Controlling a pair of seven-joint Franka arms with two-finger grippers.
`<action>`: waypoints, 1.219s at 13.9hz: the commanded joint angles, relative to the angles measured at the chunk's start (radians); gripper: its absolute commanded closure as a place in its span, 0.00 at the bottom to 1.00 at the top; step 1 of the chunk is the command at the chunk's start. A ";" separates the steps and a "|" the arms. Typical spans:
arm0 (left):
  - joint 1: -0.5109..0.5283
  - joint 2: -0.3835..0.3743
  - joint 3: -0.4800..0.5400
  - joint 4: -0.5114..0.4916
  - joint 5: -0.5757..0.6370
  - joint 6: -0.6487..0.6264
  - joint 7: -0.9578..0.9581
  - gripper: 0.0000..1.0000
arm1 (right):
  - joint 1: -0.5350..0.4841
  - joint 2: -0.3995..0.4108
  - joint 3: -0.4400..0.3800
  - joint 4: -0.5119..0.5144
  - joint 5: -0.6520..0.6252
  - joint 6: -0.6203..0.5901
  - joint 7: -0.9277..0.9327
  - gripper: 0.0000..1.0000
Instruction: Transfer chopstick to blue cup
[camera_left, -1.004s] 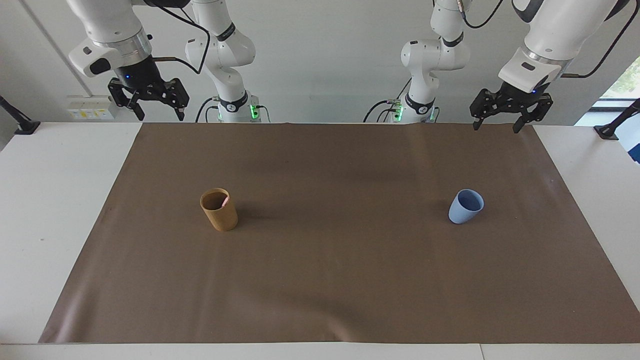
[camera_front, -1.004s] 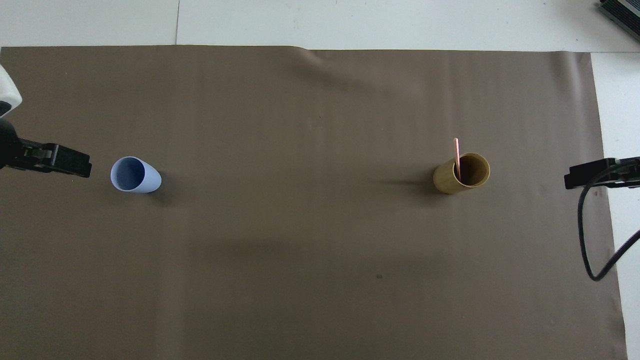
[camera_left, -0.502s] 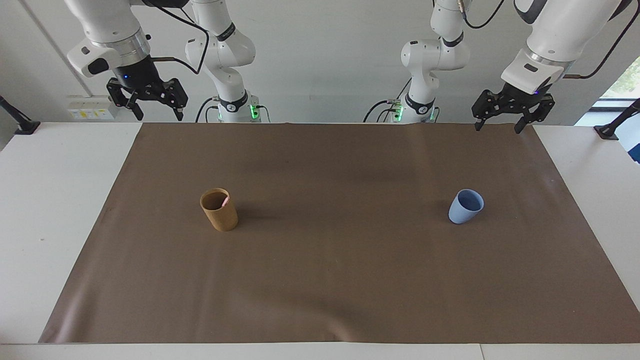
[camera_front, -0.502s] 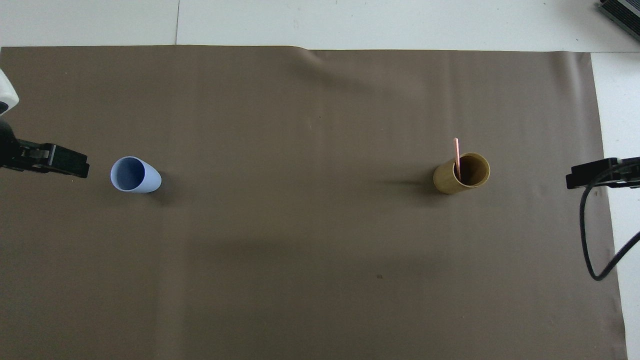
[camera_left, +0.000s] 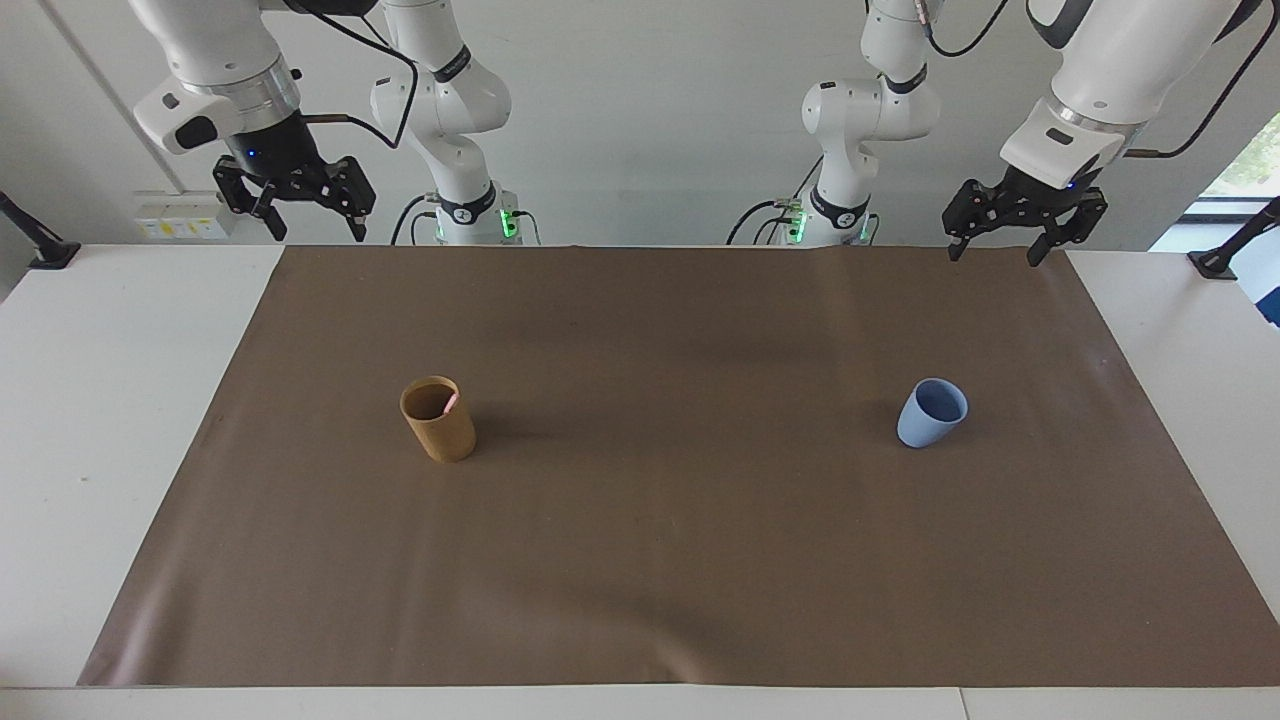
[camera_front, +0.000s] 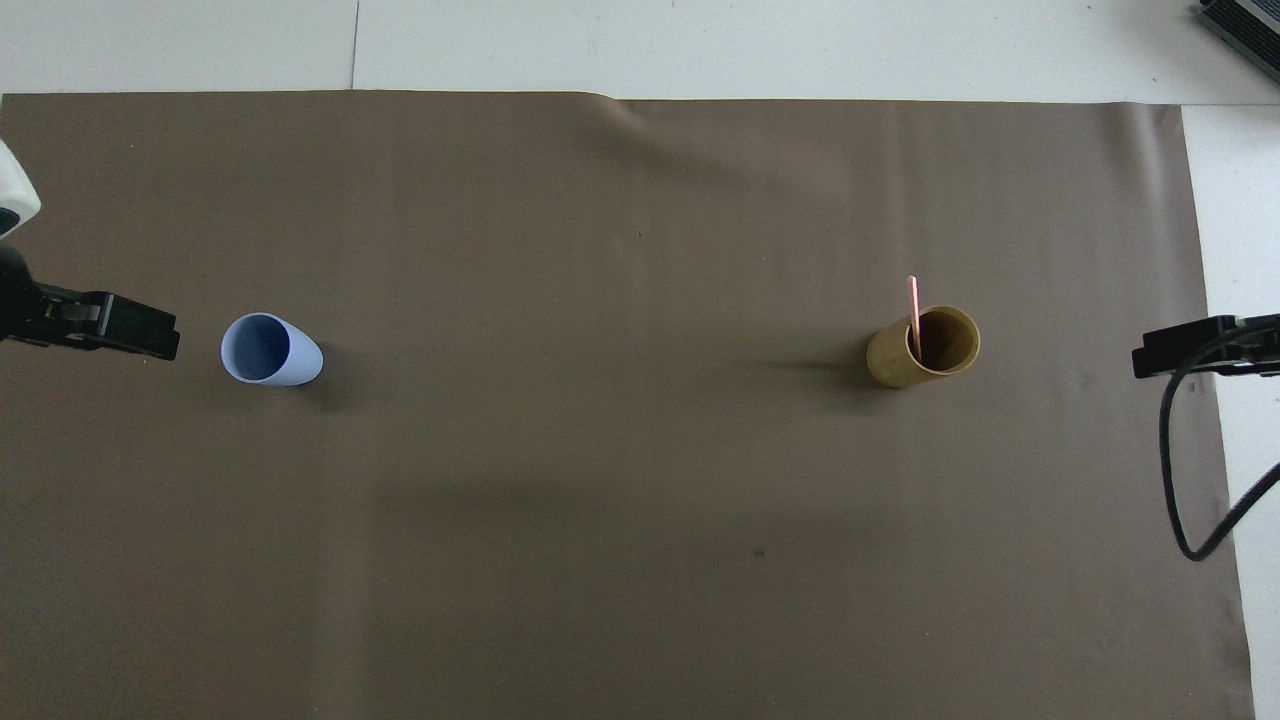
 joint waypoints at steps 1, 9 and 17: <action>0.006 -0.031 -0.001 -0.036 0.001 -0.002 0.013 0.00 | -0.011 -0.008 0.005 -0.008 0.018 0.000 0.016 0.00; 0.005 -0.033 -0.002 -0.037 0.001 -0.002 0.013 0.00 | -0.011 -0.008 0.005 -0.007 0.017 0.000 0.016 0.00; 0.005 -0.039 -0.002 -0.048 0.001 -0.002 0.014 0.00 | -0.011 -0.008 0.005 -0.007 0.017 0.000 0.016 0.00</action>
